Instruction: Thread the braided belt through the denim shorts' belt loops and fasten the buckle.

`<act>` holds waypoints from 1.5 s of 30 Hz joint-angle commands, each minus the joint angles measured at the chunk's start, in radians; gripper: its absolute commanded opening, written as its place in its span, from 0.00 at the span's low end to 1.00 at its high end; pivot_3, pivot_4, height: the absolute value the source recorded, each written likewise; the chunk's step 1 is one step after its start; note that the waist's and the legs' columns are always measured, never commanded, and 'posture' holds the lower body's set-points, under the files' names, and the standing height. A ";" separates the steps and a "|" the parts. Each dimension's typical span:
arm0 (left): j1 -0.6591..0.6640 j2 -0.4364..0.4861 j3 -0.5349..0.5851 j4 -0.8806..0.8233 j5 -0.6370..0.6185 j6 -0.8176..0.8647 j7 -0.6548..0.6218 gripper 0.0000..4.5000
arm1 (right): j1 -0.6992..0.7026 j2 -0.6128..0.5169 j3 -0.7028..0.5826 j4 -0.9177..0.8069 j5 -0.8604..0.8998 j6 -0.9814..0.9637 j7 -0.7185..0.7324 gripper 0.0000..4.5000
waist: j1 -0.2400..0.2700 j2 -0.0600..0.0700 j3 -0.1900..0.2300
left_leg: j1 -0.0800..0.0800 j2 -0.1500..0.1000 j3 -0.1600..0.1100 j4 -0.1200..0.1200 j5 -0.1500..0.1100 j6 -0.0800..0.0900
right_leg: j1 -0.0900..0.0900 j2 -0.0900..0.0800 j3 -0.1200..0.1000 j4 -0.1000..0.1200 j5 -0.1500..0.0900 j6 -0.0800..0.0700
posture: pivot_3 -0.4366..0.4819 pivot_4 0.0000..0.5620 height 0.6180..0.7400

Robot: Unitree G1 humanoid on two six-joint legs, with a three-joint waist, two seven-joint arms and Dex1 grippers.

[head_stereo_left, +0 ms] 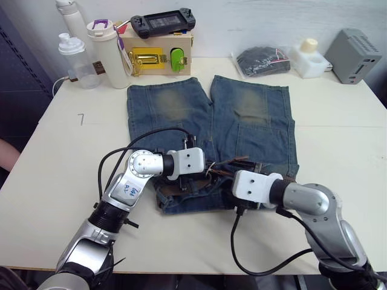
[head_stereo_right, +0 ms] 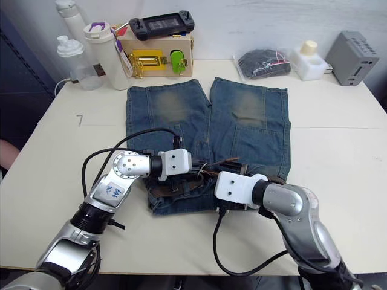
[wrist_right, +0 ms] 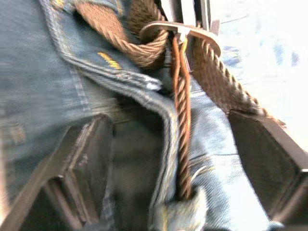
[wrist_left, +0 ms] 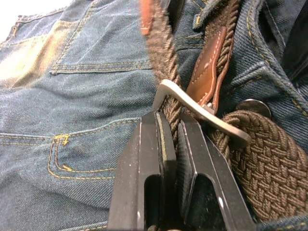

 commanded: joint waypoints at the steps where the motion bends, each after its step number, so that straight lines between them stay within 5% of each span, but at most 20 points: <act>1: 0.009 0.008 -0.006 -0.013 0.005 -0.007 0.002 0.00 | -0.048 -0.024 -0.129 -0.076 0.171 0.102 0.061 0.89 | 0.001 0.000 0.000 | 0.000 0.000 0.000 0.000 0.000 0.000 | 0.000 0.000 0.000 -0.001 0.000 0.000 | 0.48 0.27 0.22; 8: 0.007 0.007 -0.011 -0.016 0.012 -0.017 0.009 0.00 | -0.165 -0.056 -0.181 0.003 0.282 0.076 -0.008 0.89 | 0.002 0.000 0.000 | 0.000 0.001 0.001 -0.001 0.000 0.000 | 0.001 -0.001 -0.001 -0.003 0.000 0.000 | 0.48 0.27 0.22; 15: -0.002 0.008 -0.013 -0.020 0.022 -0.034 0.013 0.00 | -0.132 -0.173 -0.035 0.159 0.122 -0.177 -0.134 0.89 | 0.001 0.000 0.000 | 0.000 0.000 0.003 0.000 0.000 0.002 | 0.001 -0.002 -0.001 -0.003 0.000 0.000 | 0.48 0.27 0.22; 18: -0.002 0.013 -0.015 -0.027 0.030 -0.041 0.014 0.00 | -0.134 -0.175 -0.016 0.181 0.104 -0.209 -0.163 0.71 | 0.001 0.000 0.000 | 0.000 0.000 0.005 0.000 0.000 0.002 | 0.001 -0.003 -0.001 -0.003 0.000 0.000 | 0.48 0.27 0.22; 25: -0.002 0.021 -0.013 -0.028 0.035 -0.045 0.016 0.00 | -0.125 -0.177 0.004 0.199 0.088 -0.241 -0.188 0.01 | 0.001 0.000 0.000 | 0.000 0.000 0.005 0.000 0.000 0.002 | 0.001 -0.003 -0.001 -0.003 0.000 0.000 | 0.48 0.27 0.22; 30: -0.005 0.016 0.000 -0.024 0.021 -0.046 0.027 0.00 | -0.114 -0.177 0.013 0.198 0.080 -0.242 -0.192 0.01 | 0.001 0.000 0.000 | 0.000 0.000 0.005 0.000 0.000 0.002 | 0.001 -0.002 -0.001 -0.003 0.000 0.000 | 0.48 0.27 0.22; 36: 0.016 0.012 0.058 -0.068 -0.056 0.003 0.026 0.56 | -0.105 -0.173 0.017 0.202 0.068 -0.235 -0.203 0.00 | 0.001 0.000 0.000 | 0.000 0.000 0.005 0.000 0.000 0.002 | 0.000 -0.002 -0.001 -0.003 0.000 0.000 | 0.48 0.27 0.22; 39: 0.093 0.045 0.164 -0.198 -0.218 0.177 -0.022 0.87 | -0.092 -0.176 0.002 0.203 0.069 -0.239 -0.219 0.00 | 0.000 0.000 0.000 | 0.000 0.000 0.005 0.000 0.000 0.002 | 0.000 -0.002 0.000 -0.003 0.000 0.000 | 0.48 0.27 0.22; 45: 0.220 0.136 0.307 -0.318 -0.419 0.375 -0.068 0.87 | -0.064 -0.180 -0.033 0.213 0.082 -0.285 -0.249 0.00 | -0.001 0.000 0.000 | 0.001 0.001 0.005 -0.001 0.000 0.003 | 0.000 -0.002 0.000 -0.002 0.000 0.000 | 0.48 0.27 0.22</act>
